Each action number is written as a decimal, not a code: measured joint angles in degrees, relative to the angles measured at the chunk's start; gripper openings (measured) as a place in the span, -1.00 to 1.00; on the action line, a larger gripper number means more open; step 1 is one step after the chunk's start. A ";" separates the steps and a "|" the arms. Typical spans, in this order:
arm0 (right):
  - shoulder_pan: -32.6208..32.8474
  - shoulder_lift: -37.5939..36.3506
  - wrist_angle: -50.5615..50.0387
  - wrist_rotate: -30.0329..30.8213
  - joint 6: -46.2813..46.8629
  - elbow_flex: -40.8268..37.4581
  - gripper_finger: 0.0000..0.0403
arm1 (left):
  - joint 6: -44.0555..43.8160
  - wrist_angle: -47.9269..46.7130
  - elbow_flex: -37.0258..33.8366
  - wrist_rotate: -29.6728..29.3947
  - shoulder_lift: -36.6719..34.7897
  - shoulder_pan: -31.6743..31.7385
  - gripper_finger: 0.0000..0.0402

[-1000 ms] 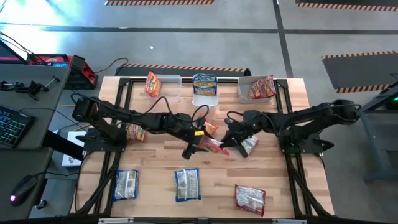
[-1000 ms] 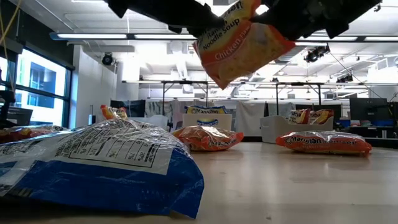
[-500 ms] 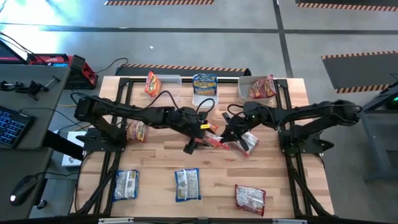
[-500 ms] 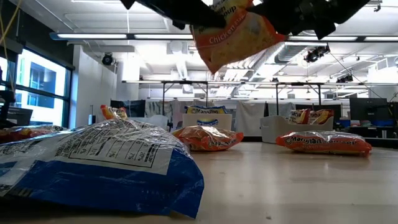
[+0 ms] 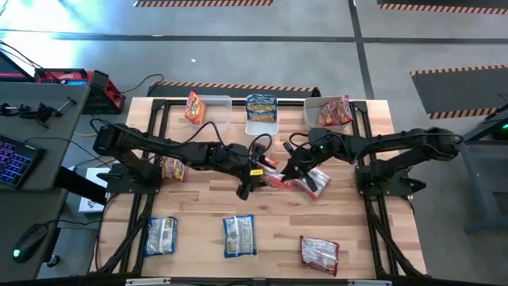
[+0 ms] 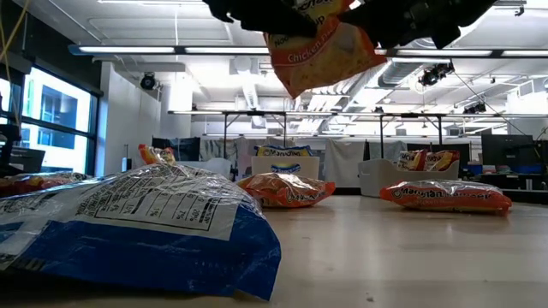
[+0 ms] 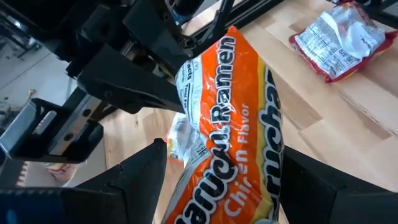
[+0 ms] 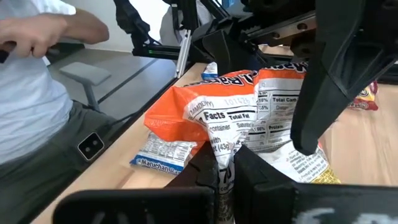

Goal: Sort Maruchan noodles
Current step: Put the bottom orange noodle pack into the transparent bin

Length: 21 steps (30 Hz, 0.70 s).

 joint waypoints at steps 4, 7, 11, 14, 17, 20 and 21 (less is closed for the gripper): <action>-0.01 0.02 -0.27 0.08 -1.68 0.01 -1.00 | 1.33 -0.24 0.00 -3.09 -0.01 -0.63 0.28; 0.00 0.02 -0.55 0.10 -2.37 0.01 -1.00 | 2.83 -0.49 0.00 -4.84 -0.48 -1.06 0.28; 0.05 -0.01 -0.58 -0.36 -2.96 0.09 -1.00 | 3.98 -0.17 0.00 -5.28 -1.01 -1.55 0.28; 0.07 0.00 -0.67 -0.33 -3.25 0.09 -1.00 | 4.06 -0.46 0.00 -5.33 -1.12 -1.58 0.28; 0.07 0.08 -0.75 -0.13 -3.38 0.05 -1.00 | 3.72 -1.16 0.00 -5.20 -1.12 -1.54 0.28; 0.09 0.09 -0.59 -0.14 -3.49 0.05 -1.00 | 3.06 -1.76 0.05 -4.50 -1.16 -1.50 0.26; 0.09 0.11 -0.59 -0.14 -3.65 0.03 -1.00 | 2.91 -1.99 0.08 -4.08 -1.16 -1.48 0.25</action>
